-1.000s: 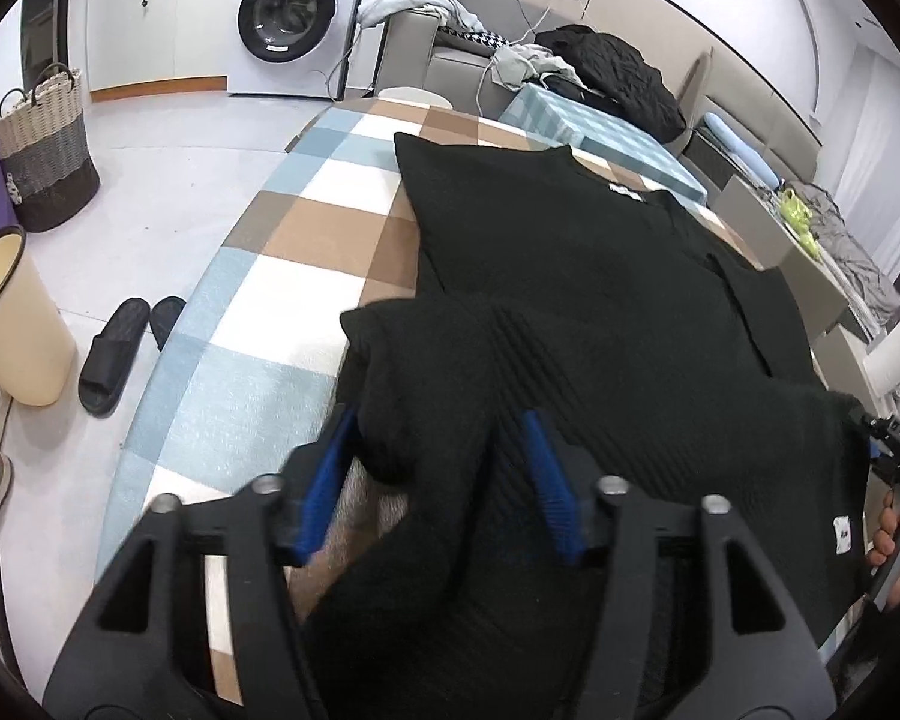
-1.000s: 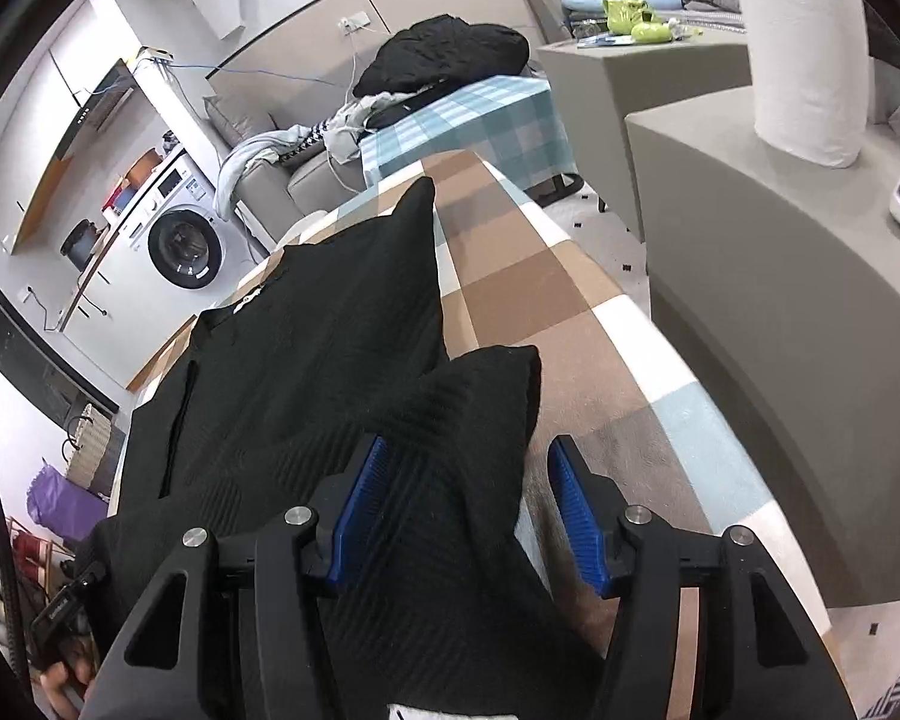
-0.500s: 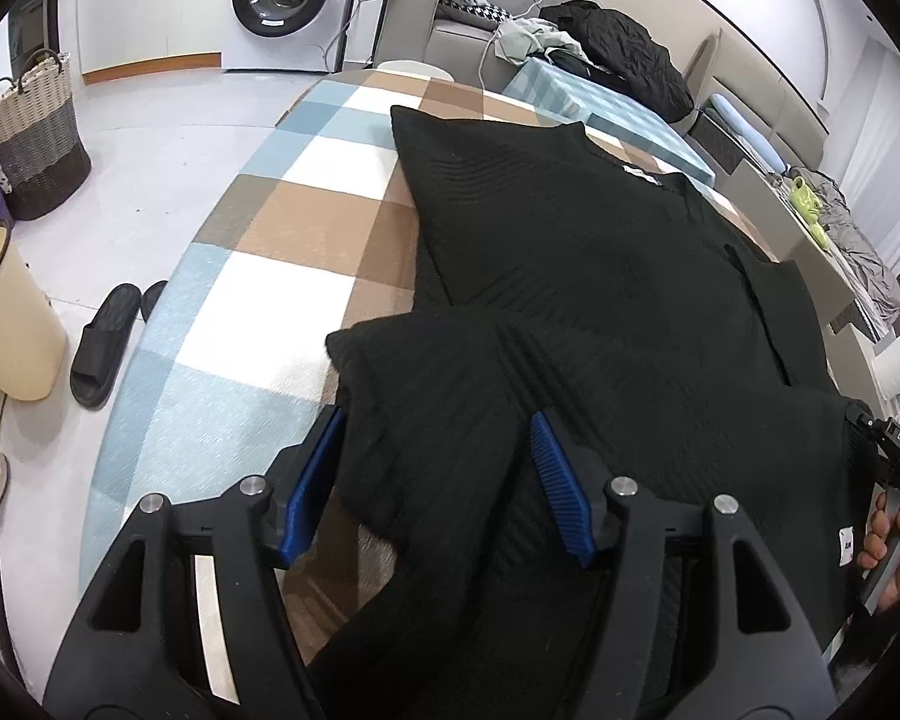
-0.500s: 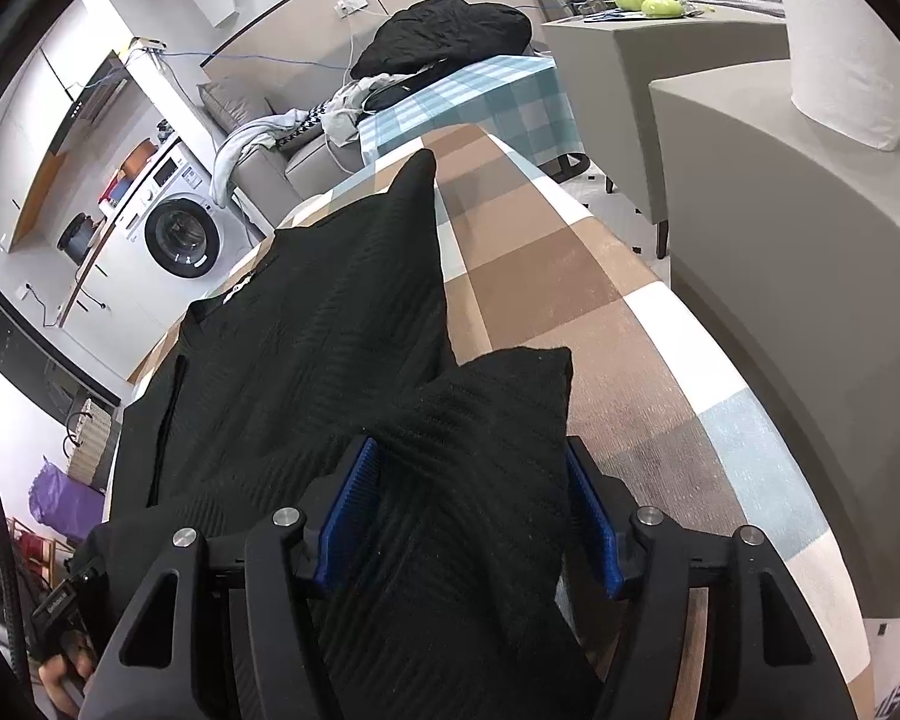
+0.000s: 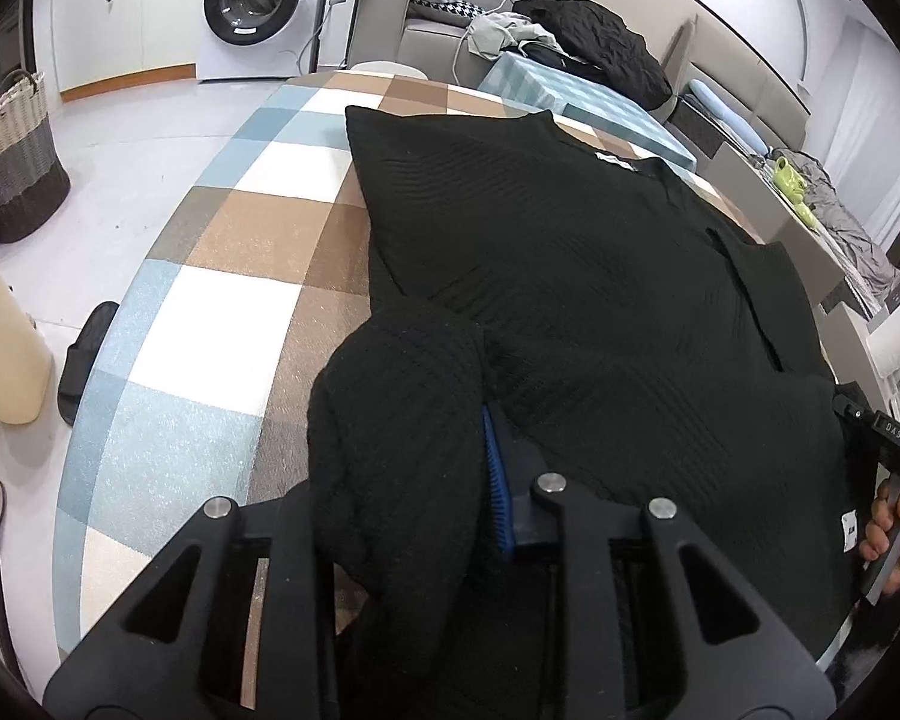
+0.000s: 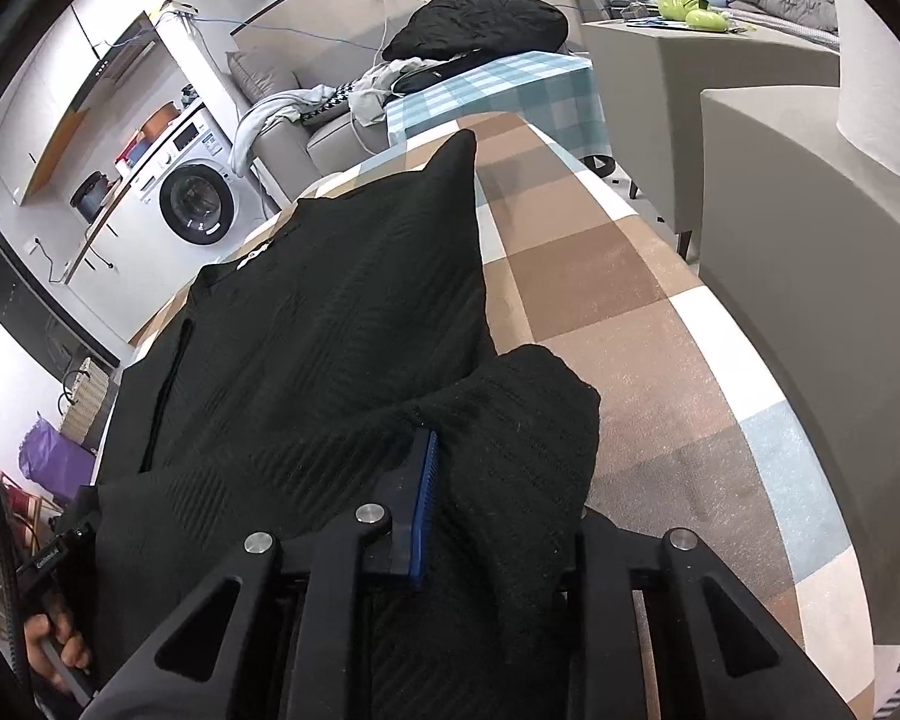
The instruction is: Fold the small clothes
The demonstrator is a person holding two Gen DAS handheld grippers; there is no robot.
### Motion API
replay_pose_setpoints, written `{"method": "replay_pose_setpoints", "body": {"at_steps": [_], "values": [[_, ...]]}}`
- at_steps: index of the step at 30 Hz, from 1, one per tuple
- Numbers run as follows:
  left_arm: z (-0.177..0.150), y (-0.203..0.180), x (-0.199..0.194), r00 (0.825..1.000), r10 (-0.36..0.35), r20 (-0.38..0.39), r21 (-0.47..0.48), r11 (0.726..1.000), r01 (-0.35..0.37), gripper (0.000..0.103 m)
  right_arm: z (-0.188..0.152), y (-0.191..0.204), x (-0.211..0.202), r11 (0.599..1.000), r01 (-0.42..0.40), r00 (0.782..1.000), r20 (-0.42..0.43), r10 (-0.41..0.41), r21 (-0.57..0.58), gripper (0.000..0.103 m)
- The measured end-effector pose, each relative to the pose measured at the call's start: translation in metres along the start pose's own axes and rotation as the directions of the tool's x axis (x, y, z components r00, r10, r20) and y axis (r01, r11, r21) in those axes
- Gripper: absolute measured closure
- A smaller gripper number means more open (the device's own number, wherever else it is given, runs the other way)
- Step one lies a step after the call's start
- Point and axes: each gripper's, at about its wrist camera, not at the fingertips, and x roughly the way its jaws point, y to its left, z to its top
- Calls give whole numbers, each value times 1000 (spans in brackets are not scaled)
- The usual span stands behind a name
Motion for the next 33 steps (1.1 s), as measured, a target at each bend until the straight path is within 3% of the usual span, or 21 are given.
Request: {"method": "replay_pose_setpoints", "body": {"at_steps": [24, 33], "values": [[-35, 11, -36, 1000, 9, 12, 50, 999, -10, 80, -18, -11, -14, 997, -82, 996, -42, 82, -1, 84], [-41, 13, -61, 993, 72, 98, 62, 995, -79, 79, -12, -21, -31, 996, -90, 995, 29, 91, -11, 88]]}}
